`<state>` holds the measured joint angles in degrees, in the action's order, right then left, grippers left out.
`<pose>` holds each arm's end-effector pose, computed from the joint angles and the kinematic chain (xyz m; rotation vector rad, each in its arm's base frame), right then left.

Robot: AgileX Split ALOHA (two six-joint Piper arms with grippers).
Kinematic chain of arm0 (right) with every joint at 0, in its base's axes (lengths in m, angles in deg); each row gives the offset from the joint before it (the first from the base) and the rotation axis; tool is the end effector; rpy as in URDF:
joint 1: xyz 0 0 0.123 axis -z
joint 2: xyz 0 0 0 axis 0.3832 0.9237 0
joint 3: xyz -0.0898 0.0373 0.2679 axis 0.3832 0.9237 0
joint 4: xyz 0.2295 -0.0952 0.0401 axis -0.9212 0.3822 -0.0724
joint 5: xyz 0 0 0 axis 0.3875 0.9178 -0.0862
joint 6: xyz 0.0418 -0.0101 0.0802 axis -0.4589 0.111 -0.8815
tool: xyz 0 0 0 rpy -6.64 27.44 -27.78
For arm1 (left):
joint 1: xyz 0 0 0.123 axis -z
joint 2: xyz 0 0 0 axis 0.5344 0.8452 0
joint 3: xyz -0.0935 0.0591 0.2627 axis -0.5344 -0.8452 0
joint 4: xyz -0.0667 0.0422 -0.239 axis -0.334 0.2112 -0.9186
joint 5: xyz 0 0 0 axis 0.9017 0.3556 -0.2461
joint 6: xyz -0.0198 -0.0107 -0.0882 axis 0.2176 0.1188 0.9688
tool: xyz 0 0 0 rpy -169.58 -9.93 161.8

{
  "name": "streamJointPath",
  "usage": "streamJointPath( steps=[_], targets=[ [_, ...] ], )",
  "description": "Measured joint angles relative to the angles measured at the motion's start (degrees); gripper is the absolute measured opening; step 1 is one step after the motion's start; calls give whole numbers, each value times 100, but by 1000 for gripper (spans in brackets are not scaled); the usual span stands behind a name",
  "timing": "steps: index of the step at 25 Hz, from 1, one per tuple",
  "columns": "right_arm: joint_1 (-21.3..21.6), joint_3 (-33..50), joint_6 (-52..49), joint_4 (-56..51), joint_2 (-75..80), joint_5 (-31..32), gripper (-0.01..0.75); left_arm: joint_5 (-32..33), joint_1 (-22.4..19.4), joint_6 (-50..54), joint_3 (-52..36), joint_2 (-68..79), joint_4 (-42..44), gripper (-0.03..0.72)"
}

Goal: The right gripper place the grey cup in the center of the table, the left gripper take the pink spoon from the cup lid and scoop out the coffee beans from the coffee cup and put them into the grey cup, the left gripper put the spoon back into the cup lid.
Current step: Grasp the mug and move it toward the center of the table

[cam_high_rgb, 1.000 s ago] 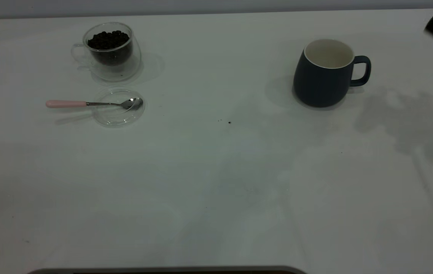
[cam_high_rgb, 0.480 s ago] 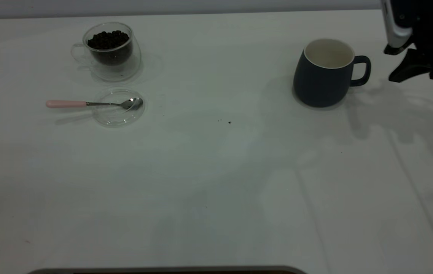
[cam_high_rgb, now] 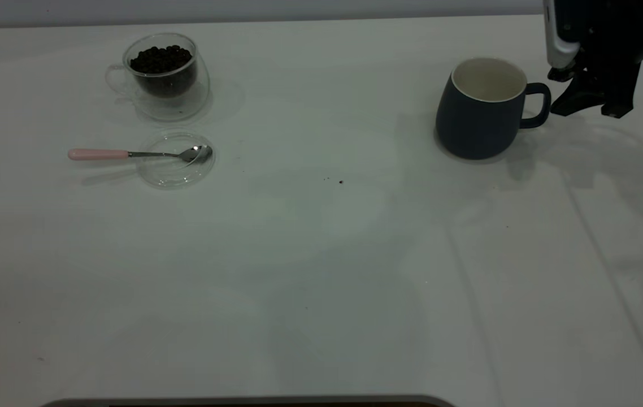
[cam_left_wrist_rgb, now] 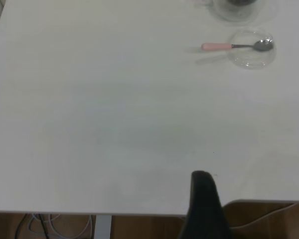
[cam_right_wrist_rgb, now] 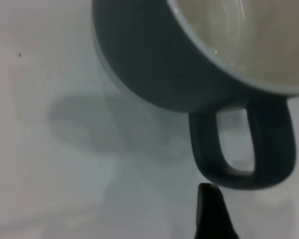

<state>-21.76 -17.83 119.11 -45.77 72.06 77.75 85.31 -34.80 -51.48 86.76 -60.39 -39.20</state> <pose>0.4401 0.0142 0.0393 -1.7874 1.9826 -0.1645 -0.0091 -0.0013 0.2675 -0.0354 2.1128 0.0169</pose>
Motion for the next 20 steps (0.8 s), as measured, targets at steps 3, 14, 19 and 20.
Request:
streamJointPath(
  steps=[3,14,19,20],
  targets=[
    [-77,-52,0,-1,137,-20,482,0,0,0,0,0,0,587],
    [-946,-96,0,-399,313,-174,482,0,0,0,0,0,0,587],
    [-1346,-96,0,-936,380,-308,482,0,0,0,0,0,0,587],
    [-1431,-96,0,-1027,396,-349,482,0,0,0,0,0,0,587]
  ],
)
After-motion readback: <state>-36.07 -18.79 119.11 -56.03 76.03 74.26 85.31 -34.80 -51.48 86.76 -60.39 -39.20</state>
